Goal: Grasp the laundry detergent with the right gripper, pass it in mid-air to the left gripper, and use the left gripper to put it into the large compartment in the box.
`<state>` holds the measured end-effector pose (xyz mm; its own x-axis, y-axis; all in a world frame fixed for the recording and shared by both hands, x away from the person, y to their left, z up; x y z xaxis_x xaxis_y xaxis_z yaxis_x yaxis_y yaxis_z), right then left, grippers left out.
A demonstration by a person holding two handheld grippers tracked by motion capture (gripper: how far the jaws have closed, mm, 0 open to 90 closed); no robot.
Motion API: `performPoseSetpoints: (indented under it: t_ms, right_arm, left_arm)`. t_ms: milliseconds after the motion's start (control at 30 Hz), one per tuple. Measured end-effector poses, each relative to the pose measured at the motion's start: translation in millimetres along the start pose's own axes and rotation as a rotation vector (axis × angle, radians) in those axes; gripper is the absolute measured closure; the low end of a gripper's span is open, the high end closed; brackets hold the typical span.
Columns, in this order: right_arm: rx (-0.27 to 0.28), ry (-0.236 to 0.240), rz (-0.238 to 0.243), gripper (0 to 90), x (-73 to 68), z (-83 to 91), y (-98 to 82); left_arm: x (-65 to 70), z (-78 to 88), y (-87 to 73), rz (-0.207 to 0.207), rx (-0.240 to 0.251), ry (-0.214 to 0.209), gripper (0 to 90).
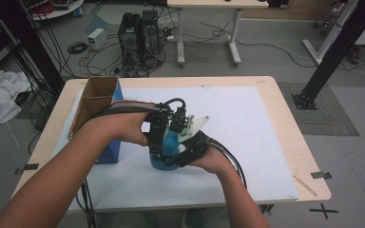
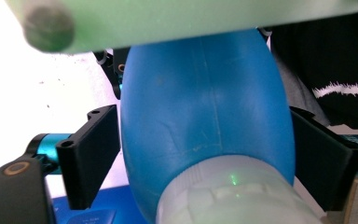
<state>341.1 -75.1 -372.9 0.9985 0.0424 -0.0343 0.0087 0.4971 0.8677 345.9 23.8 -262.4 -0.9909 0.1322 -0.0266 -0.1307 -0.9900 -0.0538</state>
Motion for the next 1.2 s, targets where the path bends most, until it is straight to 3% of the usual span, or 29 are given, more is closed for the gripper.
performPoseSetpoints:
  t_ms: [167, 267, 300, 333, 367, 433, 767, 800, 833, 867, 1000, 1200]
  right_arm:
    - [-0.018, 0.009, -0.003, 45.7, -0.2, 1.6, 0.2]
    - [0.003, 0.004, -0.005, 45.7, -0.2, 0.4, -0.1]
    - [0.025, -0.019, 0.053, 45.7, 4.5, -0.3, 0.7]
    - [0.030, -0.024, 0.062, 45.7, 5.1, -0.4, 0.8]
    - [0.009, -0.006, 0.019, 45.7, 1.8, 0.3, 0.2]
    - [0.002, 0.004, -0.001, 45.7, 0.0, 0.4, -0.1]
    - [0.004, 0.000, -0.005, 45.7, 0.1, 1.5, 0.1]
    - [0.013, -0.008, 0.016, 45.7, 1.9, 1.3, 0.3]
    - [-0.016, 0.026, -0.056, 45.7, -3.6, 2.5, 0.0]
    - [-0.014, 0.032, -0.065, 45.7, -4.6, 1.8, -0.4]
    - [0.009, -0.006, 0.015, 45.7, 1.5, 0.7, 0.5]
    - [0.003, -0.002, 0.003, 45.8, 0.3, 1.0, 0.5]
  left_arm:
    - [0.1, 0.0, 0.7, 0.000, 0.009, 0.014, 17.0]
    - [0.2, 0.6, 1.2, -0.001, 0.003, 0.014, 17.9]
    - [0.6, 1.2, 1.5, -0.004, -0.003, 0.025, 18.0]
    - [0.5, 1.0, 1.3, 0.002, 0.002, 0.019, 20.1]
    - [0.5, 1.2, 1.3, 0.001, 0.003, 0.013, 21.2]
    - [0.7, 1.5, 1.3, -0.002, 0.002, 0.012, 21.2]
    - [0.8, 1.1, 2.2, -0.004, -0.012, 0.008, 28.5]
    - [0.9, 1.0, 2.4, -0.005, -0.013, 0.007, 28.5]
    - [1.1, 0.9, 2.6, -0.001, -0.015, 0.008, 28.5]
    - [1.2, 1.1, 2.8, -0.001, -0.014, 0.006, 28.8]
    - [1.5, 1.5, 3.9, -0.003, -0.009, 0.006, 30.3]
    - [1.0, 0.4, 3.8, 0.002, -0.025, -0.005, 34.2]
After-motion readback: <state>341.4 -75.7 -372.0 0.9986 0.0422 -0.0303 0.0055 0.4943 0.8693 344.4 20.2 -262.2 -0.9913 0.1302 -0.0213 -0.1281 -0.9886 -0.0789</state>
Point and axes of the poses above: each handheld gripper's, and its own axes: z roughly backward along the jaws, y roughly out of its top, x roughly to its right, the point moved 1 cm from there along -z, roughly forward along the jaws, and after that the axes turned 4 degrees about y, right-handed, at the moved point
